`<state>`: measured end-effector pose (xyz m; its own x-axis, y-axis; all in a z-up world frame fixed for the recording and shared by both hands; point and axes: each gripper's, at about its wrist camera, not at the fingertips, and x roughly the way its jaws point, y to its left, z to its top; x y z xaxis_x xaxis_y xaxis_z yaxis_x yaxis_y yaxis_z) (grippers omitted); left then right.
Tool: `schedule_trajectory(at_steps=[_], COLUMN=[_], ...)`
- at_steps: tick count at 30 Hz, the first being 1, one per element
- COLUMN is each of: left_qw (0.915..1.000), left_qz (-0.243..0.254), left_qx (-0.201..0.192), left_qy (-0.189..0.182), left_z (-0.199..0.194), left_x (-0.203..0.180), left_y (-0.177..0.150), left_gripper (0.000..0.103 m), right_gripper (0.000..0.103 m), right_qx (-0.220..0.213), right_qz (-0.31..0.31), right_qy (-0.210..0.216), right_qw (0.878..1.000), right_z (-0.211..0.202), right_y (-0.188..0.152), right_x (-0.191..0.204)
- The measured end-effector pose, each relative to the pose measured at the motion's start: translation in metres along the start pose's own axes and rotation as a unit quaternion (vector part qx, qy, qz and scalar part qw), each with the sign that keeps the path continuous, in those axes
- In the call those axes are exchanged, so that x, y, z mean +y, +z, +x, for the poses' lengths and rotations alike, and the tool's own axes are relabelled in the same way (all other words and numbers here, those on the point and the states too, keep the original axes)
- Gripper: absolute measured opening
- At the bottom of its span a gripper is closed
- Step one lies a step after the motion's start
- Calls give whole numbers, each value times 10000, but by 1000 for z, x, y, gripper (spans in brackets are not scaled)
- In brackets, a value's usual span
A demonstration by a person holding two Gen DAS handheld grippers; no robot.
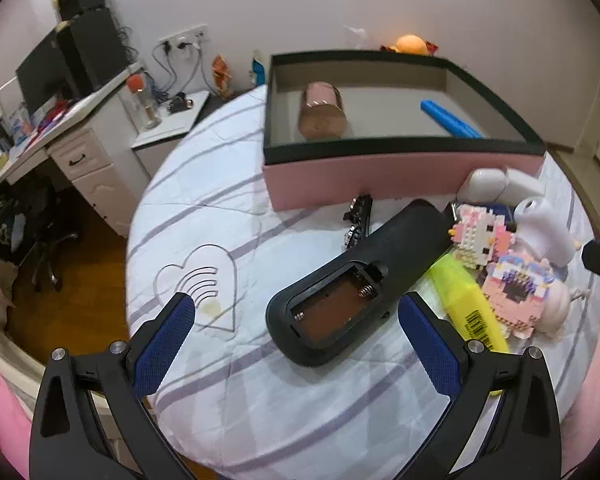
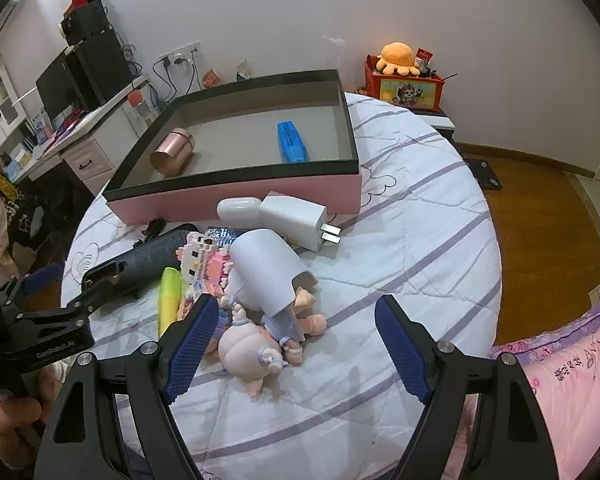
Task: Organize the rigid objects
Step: 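Grasp the black remote with the left tool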
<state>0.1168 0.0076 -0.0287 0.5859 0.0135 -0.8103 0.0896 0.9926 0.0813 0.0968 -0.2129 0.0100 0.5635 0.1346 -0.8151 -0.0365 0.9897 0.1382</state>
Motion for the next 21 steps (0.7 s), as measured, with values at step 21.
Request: schedule_trajectory(at_steps=[21], left_qw=[9913], left_qz=[498], left_qx=[365], left_qy=[-1159], left_z=[31], left_x=[-19], left_y=[5], left_gripper=[68], right_gripper=[82], right_qx=[342], right_qz=[-57], right_qy=[-45], right_qw=[9994], right_z=[33], right_y=[14], right_x=[-3])
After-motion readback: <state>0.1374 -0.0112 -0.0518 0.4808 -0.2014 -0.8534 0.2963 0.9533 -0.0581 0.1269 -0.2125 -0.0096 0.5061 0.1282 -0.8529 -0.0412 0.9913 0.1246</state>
